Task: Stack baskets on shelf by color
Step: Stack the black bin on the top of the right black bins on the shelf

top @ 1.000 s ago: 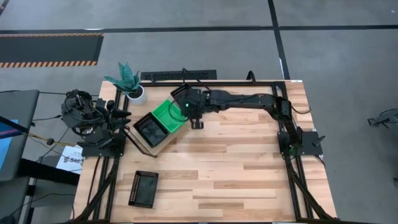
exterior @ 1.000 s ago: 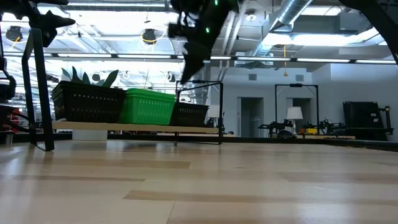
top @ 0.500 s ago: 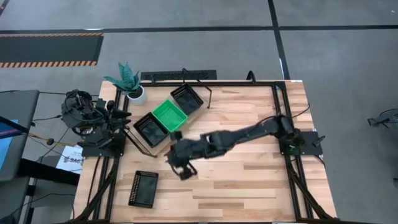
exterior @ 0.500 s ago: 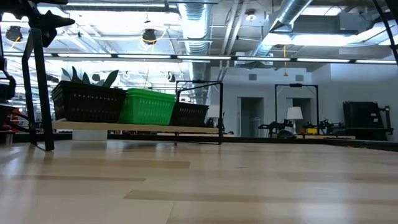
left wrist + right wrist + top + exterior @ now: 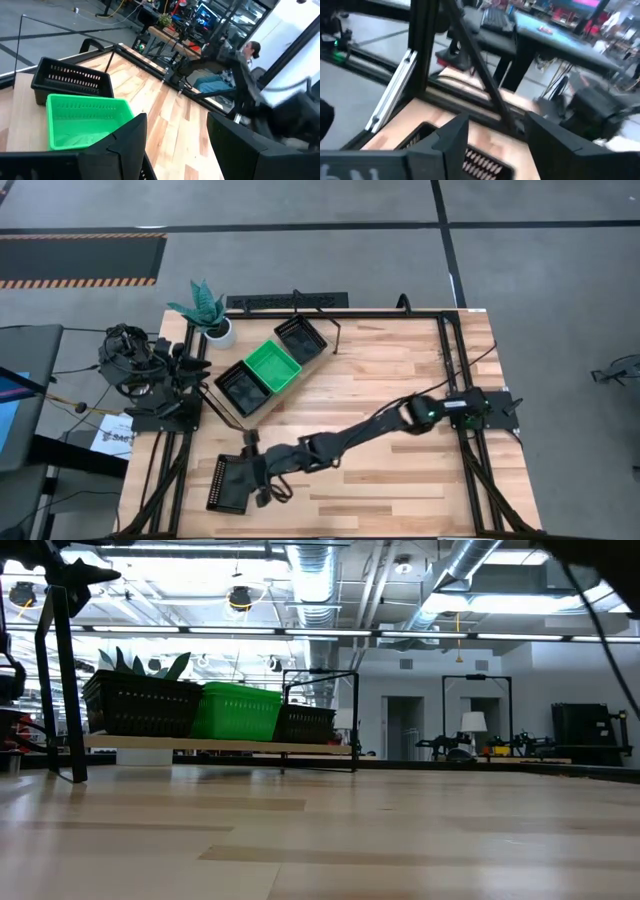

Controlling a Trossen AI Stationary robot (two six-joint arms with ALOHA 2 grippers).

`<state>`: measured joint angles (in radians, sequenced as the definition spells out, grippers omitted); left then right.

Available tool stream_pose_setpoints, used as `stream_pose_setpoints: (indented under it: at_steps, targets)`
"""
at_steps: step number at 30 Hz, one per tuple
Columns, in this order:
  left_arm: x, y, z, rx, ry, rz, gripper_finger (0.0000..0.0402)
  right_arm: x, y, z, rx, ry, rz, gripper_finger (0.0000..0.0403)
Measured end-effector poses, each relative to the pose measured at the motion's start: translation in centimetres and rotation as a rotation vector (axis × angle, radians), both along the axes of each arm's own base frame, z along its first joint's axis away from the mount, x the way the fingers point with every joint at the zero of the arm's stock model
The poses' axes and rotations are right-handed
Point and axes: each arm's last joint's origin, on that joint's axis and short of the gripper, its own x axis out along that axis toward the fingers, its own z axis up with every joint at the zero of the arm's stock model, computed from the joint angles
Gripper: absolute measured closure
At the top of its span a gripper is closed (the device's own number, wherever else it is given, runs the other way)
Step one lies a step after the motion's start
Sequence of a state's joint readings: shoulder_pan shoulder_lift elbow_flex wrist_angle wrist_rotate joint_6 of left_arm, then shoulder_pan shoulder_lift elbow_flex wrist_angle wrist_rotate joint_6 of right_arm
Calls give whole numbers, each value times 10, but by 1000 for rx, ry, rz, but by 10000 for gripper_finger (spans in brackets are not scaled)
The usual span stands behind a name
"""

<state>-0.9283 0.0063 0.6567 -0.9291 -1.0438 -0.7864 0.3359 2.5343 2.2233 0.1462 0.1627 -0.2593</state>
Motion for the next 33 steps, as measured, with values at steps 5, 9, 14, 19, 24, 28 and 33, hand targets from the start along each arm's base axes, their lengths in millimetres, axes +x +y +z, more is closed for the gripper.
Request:
stream_pose_setpoints:
  at_steps: [5, 9, 14, 19, 24, 28, 33]
  targets:
    - [0, 0, 0, -39, -5, 5, 203, 12, 11, -34, -2, 93, 6, 183]
    - [0, 0, 0, -66, -8, 8, 203, 9, 8, -51, -18, 191, -111, 191]
    - [0, 0, -1, -63, -3, 2, 203, 12, -13, -58, -7, 271, -215, 197]
    - [0, 0, -3, -43, 13, 1, 203, 16, -30, -59, 87, 300, -239, 196]
    - [-1, 1, -4, -40, 26, 2, 203, 18, -38, -77, 129, 369, -251, 196]
    - [-1, 1, -5, -47, 27, 4, 203, 19, -36, -87, 193, 393, -239, 198]
    - [-1, 1, -5, -60, 27, 0, 203, 13, -33, -98, 231, 487, -270, 202]
